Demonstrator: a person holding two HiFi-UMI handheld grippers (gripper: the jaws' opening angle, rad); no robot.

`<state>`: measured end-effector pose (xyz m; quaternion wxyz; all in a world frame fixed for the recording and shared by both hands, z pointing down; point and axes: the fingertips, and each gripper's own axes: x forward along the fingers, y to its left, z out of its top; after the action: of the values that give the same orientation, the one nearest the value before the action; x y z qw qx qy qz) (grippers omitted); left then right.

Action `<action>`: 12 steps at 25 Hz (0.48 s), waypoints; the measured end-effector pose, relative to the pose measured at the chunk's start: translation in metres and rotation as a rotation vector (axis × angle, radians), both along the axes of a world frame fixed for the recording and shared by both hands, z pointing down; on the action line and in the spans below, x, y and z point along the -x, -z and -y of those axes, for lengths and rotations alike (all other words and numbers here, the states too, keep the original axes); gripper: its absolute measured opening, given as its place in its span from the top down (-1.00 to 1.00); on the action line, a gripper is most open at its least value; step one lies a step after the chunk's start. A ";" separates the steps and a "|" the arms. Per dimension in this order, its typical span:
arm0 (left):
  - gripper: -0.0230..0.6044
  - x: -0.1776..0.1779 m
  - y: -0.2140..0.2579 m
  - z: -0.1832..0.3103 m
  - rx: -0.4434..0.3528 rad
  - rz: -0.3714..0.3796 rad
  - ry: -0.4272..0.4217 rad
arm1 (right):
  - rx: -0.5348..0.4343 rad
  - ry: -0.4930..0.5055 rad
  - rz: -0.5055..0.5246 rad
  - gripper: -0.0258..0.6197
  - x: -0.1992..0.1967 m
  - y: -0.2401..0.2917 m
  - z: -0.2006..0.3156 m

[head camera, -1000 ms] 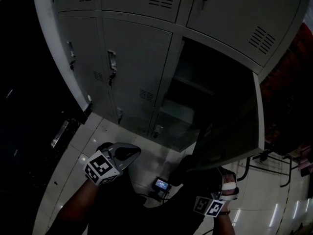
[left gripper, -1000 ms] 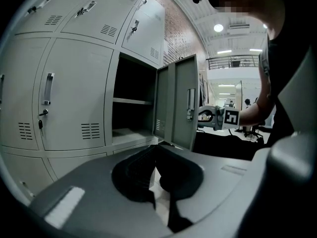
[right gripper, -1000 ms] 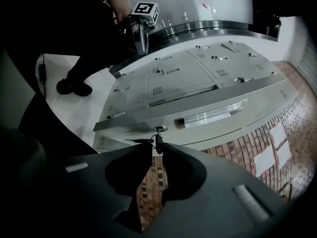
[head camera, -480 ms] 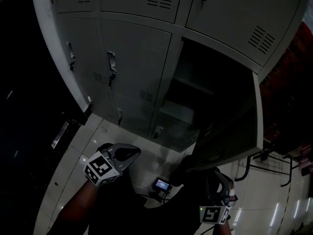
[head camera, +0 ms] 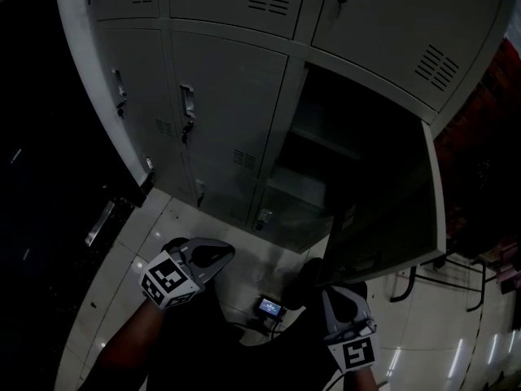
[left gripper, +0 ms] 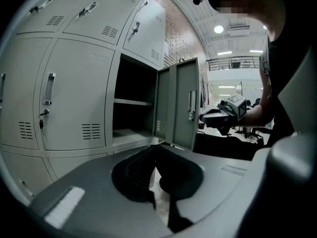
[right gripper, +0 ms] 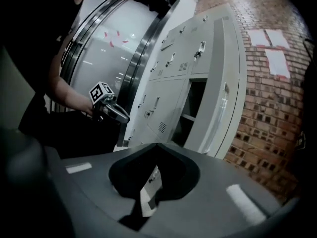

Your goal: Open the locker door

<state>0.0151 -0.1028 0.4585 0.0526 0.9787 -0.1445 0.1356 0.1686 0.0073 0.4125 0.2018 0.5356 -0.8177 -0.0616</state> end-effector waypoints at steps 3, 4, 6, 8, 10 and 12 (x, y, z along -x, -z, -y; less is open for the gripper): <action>0.89 -0.001 0.000 0.000 -0.001 -0.003 -0.001 | 0.046 0.020 0.030 0.92 0.006 -0.007 0.006; 0.89 -0.001 0.000 0.000 -0.001 -0.003 0.000 | 0.051 0.026 0.029 0.92 0.007 -0.008 0.007; 0.89 0.000 0.000 0.000 -0.001 -0.002 0.000 | 0.055 0.036 0.031 0.92 0.010 -0.009 0.009; 0.89 0.000 0.000 0.000 0.002 -0.001 0.000 | 0.061 0.034 0.049 0.92 0.011 -0.009 0.010; 0.89 0.000 0.000 0.000 0.002 0.000 -0.001 | 0.066 0.030 0.072 0.92 0.010 -0.009 0.011; 0.89 -0.001 0.000 0.000 0.001 0.001 -0.002 | 0.068 0.032 0.081 0.92 0.010 -0.009 0.012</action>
<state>0.0158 -0.1029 0.4587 0.0528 0.9788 -0.1434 0.1364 0.1582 -0.0046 0.4213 0.1854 0.5176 -0.8352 -0.0151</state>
